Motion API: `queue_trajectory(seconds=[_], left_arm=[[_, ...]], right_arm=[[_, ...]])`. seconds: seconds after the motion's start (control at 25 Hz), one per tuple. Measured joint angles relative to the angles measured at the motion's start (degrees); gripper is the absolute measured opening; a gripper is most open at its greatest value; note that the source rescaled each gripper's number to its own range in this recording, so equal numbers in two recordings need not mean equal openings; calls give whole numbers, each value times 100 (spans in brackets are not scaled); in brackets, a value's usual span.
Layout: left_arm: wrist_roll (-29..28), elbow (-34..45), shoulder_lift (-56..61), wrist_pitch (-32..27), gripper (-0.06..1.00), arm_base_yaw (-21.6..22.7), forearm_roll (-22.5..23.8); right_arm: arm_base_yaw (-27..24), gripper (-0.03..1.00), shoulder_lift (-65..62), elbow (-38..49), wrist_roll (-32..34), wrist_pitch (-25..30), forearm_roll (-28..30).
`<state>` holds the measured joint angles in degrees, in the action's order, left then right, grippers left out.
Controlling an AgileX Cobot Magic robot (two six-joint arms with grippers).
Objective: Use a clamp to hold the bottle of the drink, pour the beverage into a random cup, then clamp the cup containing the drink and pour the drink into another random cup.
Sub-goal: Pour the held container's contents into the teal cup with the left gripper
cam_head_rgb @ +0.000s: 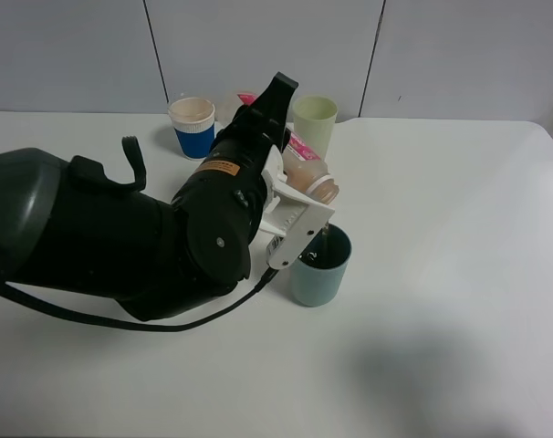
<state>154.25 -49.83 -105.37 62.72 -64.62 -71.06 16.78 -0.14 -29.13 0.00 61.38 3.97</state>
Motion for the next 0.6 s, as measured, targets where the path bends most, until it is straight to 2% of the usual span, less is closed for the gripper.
queue_trajectory(seconds=[0.6], left_arm=[[73,0,0,40,1,0,451]], right_arm=[[0,74,0,0,0,0,0]])
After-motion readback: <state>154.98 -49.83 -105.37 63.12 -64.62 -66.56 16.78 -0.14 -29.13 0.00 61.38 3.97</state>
